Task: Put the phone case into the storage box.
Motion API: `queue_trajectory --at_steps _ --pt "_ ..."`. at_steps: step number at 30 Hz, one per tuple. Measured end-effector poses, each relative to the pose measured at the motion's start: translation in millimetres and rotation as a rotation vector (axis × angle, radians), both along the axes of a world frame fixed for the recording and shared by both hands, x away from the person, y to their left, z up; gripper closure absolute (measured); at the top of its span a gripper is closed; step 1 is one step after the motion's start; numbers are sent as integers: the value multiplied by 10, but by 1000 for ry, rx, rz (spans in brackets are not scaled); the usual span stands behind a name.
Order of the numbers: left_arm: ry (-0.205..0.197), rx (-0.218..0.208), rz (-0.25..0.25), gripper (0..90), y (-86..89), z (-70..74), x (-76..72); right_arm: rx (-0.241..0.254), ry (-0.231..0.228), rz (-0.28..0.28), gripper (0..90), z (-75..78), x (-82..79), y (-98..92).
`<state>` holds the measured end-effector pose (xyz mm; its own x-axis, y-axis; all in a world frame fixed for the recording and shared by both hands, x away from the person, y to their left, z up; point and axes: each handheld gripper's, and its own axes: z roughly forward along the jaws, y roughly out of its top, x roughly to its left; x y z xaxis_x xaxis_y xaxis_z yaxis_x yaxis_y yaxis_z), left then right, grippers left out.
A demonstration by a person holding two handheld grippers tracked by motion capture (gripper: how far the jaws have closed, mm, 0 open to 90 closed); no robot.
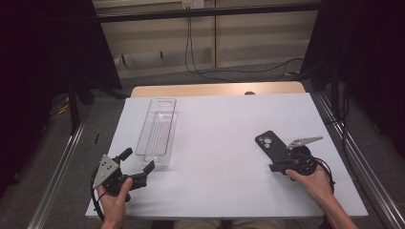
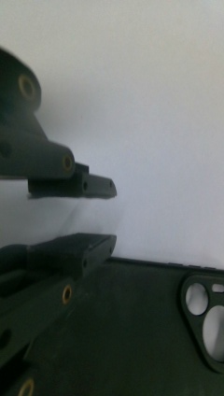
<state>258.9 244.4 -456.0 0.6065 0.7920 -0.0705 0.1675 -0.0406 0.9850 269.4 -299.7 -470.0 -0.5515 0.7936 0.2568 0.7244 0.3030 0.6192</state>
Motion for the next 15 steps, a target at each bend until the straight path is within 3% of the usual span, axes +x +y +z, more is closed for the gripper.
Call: queue_trajectory --at_steps 5,10,15 --pt "0 -2 6 32 -1 2 1 10 -39 4 559 44 -25 11" --pt "0 -1 -1 32 -1 1 1 17 -91 -15 331 67 -29 16" --pt "-1 -3 4 32 -3 2 1 23 -122 -17 181 98 -36 20"
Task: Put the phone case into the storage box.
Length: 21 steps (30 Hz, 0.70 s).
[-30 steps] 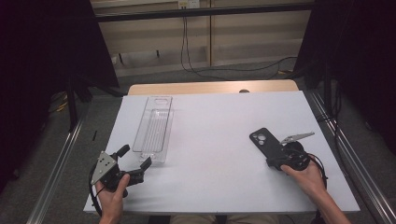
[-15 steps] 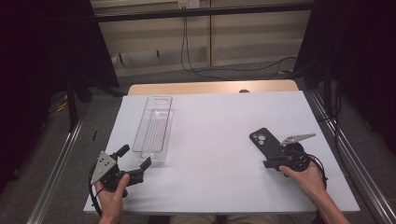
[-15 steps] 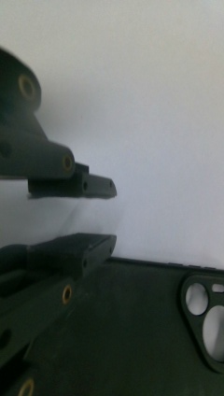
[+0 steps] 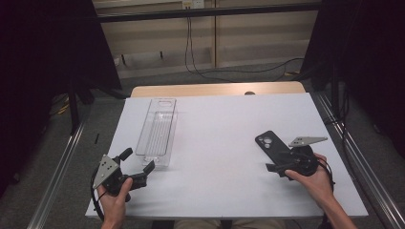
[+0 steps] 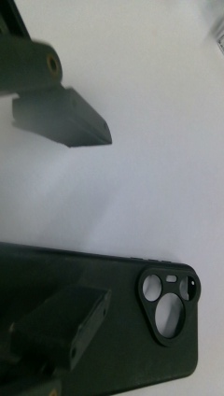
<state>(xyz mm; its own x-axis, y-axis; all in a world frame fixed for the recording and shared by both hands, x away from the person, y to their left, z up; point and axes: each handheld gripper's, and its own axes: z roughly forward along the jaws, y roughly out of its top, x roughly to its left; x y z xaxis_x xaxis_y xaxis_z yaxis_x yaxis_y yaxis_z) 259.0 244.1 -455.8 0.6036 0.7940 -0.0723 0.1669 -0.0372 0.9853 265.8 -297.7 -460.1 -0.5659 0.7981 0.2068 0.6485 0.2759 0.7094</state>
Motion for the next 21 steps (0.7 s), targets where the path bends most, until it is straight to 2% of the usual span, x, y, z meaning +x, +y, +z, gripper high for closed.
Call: queue_trajectory --at_steps 4,6,7,10,13,16,19,21 --pt "0 -1 4 32 1 1 -3 21 -27 -1 107 14 8 -4" --pt "0 -1 2 32 1 0 -2 32 -28 -3 29 22 4 -19" --pt "1 -2 0 32 1 0 -2 45 -41 12 16 26 0 -31" --pt "0 -1 0 32 0 1 -1 51 -76 -1 63 62 -26 -49" --pt "-2 4 -1 32 0 2 -6 70 -58 3 33 74 -40 -53" --pt "-2 3 -2 32 1 2 -6 61 -71 -33 68 82 -38 -50" --pt "-1 1 -1 32 2 2 -6 66 -101 -38 48 95 -42 -67" --pt "1 4 -4 32 2 0 -5 72 -102 -55 38 108 -43 -76"
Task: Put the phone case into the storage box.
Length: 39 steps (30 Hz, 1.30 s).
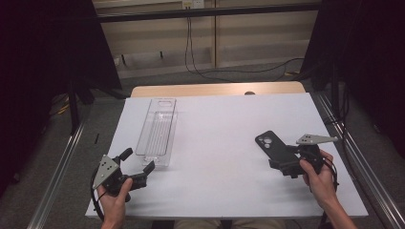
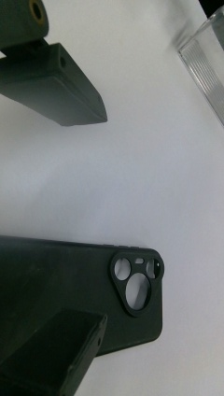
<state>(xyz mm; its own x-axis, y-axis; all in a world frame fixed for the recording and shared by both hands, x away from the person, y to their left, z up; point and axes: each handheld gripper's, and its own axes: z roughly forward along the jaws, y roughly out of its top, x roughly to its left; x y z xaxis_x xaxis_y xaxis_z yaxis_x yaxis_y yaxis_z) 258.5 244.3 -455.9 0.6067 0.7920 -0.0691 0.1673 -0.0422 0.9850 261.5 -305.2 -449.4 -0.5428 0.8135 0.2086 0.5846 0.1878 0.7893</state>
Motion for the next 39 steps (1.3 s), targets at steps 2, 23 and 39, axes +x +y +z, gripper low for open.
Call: queue_trajectory --at_steps 2,23,39 --pt "2 -4 -7 32 -9 -5 2 -14 7 -23 32 21 4 -16" --pt "4 -2 -1 32 -12 -8 6 -78 14 -163 30 -80 374 -176" --pt "3 5 2 32 -6 -6 5 -184 249 -42 80 -64 742 -71"
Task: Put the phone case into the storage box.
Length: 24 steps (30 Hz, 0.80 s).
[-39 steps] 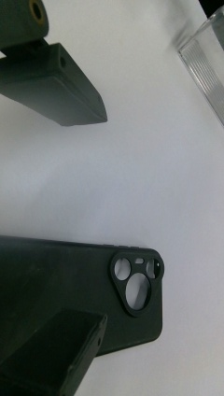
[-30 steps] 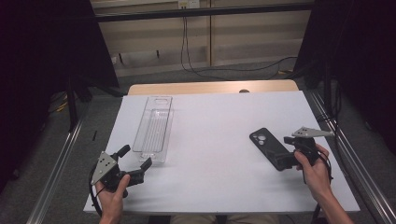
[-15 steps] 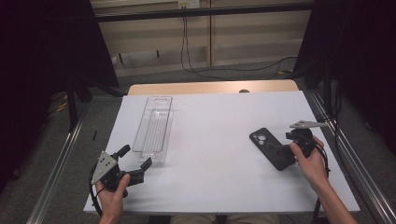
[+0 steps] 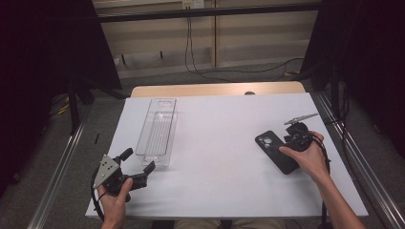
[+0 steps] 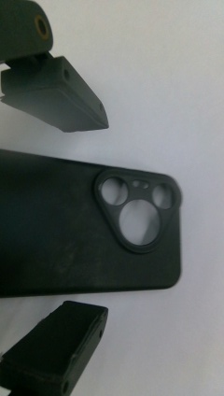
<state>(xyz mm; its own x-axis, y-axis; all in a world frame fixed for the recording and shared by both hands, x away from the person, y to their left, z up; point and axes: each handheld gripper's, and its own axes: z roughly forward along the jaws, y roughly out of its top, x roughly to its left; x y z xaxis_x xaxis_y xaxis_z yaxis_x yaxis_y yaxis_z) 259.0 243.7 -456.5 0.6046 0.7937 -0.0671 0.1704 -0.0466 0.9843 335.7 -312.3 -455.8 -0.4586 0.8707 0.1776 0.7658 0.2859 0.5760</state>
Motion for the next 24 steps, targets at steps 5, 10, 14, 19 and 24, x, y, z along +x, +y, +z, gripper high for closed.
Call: queue_trajectory --at_steps 5,10,14,19,24 --pt "4 -4 1 32 -9 -7 3 -31 8 37 136 -77 40 -1" --pt "4 10 -9 32 -10 -3 4 -72 62 41 134 -108 57 -3" --pt "3 -1 0 32 -9 -7 4 -91 71 43 121 -121 62 27" --pt "4 10 -5 32 -1 -6 3 -118 79 52 101 -128 65 66" --pt "1 -12 -9 32 -14 -7 -1 -174 110 44 93 -123 83 149"
